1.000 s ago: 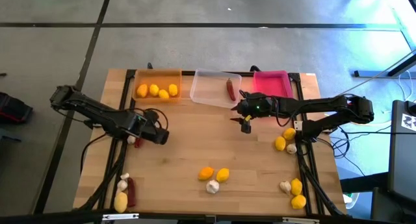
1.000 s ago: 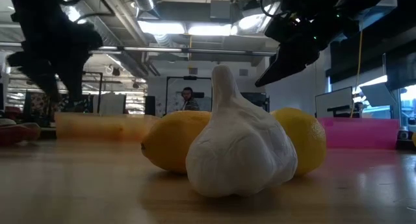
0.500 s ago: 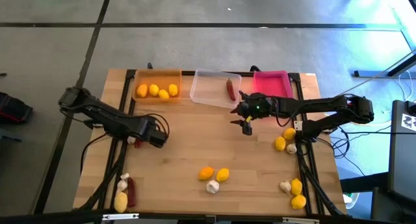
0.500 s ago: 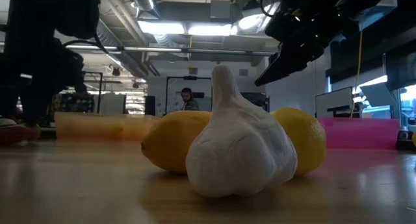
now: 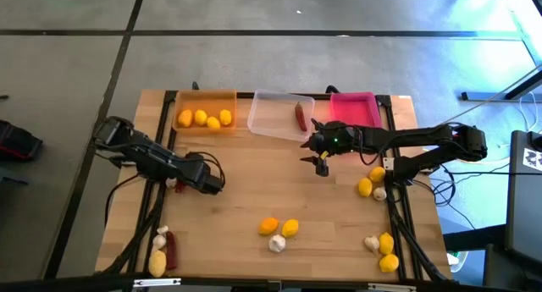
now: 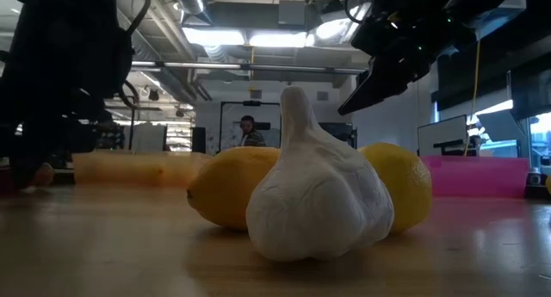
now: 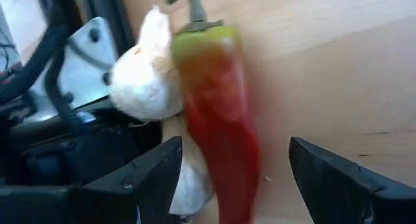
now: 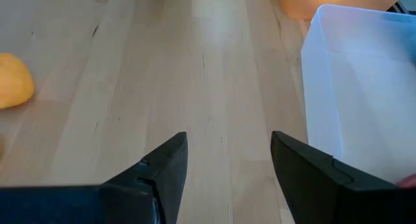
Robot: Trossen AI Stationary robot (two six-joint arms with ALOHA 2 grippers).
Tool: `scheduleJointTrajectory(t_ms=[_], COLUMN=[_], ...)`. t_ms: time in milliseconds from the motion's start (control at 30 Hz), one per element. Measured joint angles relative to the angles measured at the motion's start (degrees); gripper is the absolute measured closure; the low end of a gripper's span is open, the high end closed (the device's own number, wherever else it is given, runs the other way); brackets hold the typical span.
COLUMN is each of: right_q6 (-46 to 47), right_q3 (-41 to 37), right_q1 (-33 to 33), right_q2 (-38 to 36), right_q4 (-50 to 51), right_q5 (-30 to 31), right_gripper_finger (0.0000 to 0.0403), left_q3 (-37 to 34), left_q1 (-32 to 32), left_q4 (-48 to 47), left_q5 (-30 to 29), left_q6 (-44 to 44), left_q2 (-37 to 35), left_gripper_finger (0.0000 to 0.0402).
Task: Sort produce into baskets
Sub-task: Put the red chili pepper into the red bin
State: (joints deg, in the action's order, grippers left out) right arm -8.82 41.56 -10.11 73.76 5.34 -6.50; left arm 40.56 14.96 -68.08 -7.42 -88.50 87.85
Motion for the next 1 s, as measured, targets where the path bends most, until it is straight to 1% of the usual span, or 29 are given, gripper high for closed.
scheduleJointTrajectory(t_ms=[100, 200, 300, 433, 500, 567, 700, 833, 933, 1000], right_q6=[0.00, 0.00, -0.02, -0.34, -0.38, -0.39, -0.15, -0.11, 0.02, 1.13], right_q3=[0.00, 0.00, 0.00, 0.00, 0.00, 0.00, 0.00, 0.00, 0.00, 0.00], right_q1=[-0.02, -0.02, -0.02, -0.02, -0.02, -0.02, -0.02, -0.02, -0.02, -0.02], right_q2=[0.00, 0.00, 0.00, 0.00, 0.00, 0.00, 0.00, 0.00, 0.00, 0.00], right_q4=[0.66, 0.95, 0.95, 0.95, 0.95, 0.89, 0.63, 0.68, 0.73, 0.72], right_q5=[0.00, 0.00, 0.02, 0.03, 0.04, 0.04, 0.04, 0.04, 0.04, -0.24], right_gripper_finger=[0.0188, 0.0188, 0.0188, 0.0188, 0.0188, 0.0188, 0.0188, 0.0188, 0.0188, 0.0188], left_q3=[-0.86, -2.48, -3.15, -2.51, -1.92, -0.65, 1.94, 5.31, 7.69, 8.61], left_q1=[-0.13, -0.13, -0.13, -0.12, 0.00, 0.02, 0.08, 0.11, 0.11, 0.18], left_q4=[2.64, 5.99, 7.41, 7.89, 7.27, 6.98, 6.63, 6.38, 6.64, 8.40], left_q5=[0.05, 0.64, 0.85, 0.59, -0.36, -1.94, -5.30, -8.93, -11.62, -13.49], left_q6=[1.53, 2.27, 3.14, 4.77, 5.40, 6.41, 9.13, 13.76, 17.91, 22.81], left_q2=[0.37, 0.17, 0.12, -0.52, -0.93, -1.86, -3.19, -4.25, -4.91, -5.14], left_gripper_finger=[0.0129, 0.0152, 0.0188, 0.0249, 0.0277, 0.0296, 0.0298, 0.0281, 0.0279, 0.0282])
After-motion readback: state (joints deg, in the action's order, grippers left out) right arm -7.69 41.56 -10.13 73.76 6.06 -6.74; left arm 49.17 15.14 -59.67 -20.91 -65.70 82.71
